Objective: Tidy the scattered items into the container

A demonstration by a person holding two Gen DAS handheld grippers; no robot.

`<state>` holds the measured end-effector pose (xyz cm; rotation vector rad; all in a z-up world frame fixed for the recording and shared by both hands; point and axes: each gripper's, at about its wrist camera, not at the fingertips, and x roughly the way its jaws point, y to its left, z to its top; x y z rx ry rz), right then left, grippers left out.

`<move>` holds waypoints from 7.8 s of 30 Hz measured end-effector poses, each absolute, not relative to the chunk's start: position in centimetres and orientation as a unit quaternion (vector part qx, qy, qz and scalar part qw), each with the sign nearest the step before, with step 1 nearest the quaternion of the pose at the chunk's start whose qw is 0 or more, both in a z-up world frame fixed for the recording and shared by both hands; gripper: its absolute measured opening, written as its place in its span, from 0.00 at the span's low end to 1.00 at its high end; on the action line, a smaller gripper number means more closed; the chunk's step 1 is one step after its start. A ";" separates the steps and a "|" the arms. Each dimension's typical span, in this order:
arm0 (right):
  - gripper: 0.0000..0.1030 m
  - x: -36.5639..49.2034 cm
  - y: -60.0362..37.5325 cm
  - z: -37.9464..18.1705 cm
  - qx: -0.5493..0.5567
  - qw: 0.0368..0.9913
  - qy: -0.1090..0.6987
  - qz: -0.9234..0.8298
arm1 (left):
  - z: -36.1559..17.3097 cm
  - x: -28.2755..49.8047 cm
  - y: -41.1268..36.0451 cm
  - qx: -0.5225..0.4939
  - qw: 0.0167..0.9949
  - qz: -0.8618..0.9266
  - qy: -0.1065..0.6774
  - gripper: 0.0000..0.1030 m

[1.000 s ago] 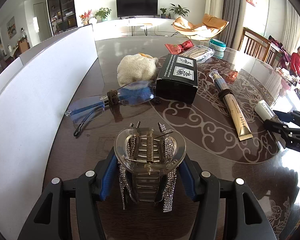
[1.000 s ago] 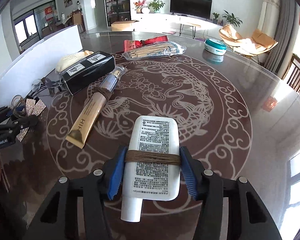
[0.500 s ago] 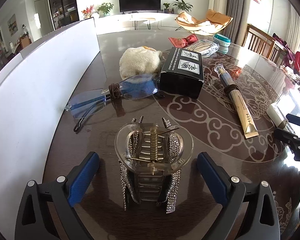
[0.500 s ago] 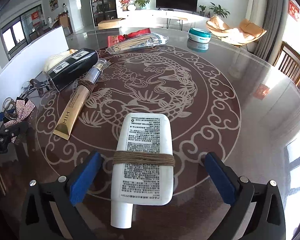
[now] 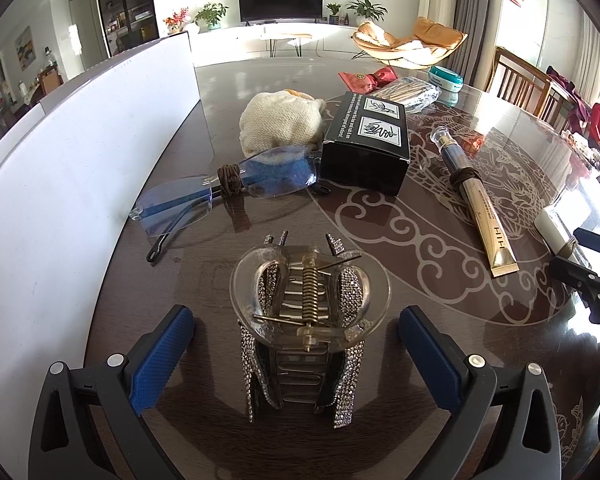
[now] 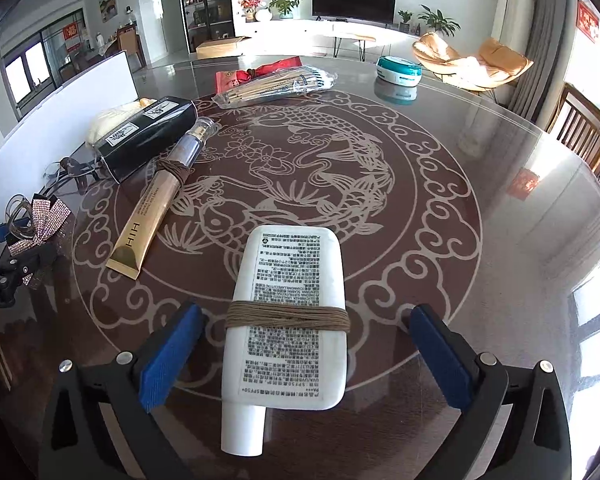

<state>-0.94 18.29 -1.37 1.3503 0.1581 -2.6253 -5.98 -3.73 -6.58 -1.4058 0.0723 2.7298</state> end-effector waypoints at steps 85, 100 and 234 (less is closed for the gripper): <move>1.00 -0.9 18.3 -1.4 0.455 0.093 0.052 -0.884 | -6.5 -5.9 -3.9 -0.456 0.035 0.889 0.023 1.00; 1.00 -0.9 18.3 -1.4 0.455 0.093 0.052 -0.884 | -6.5 -5.9 -3.9 -0.456 0.035 0.889 0.023 1.00; 0.28 -6.5 14.1 0.0 0.423 0.116 0.079 -0.895 | -5.4 -2.0 -4.8 -0.472 0.089 0.875 0.054 1.00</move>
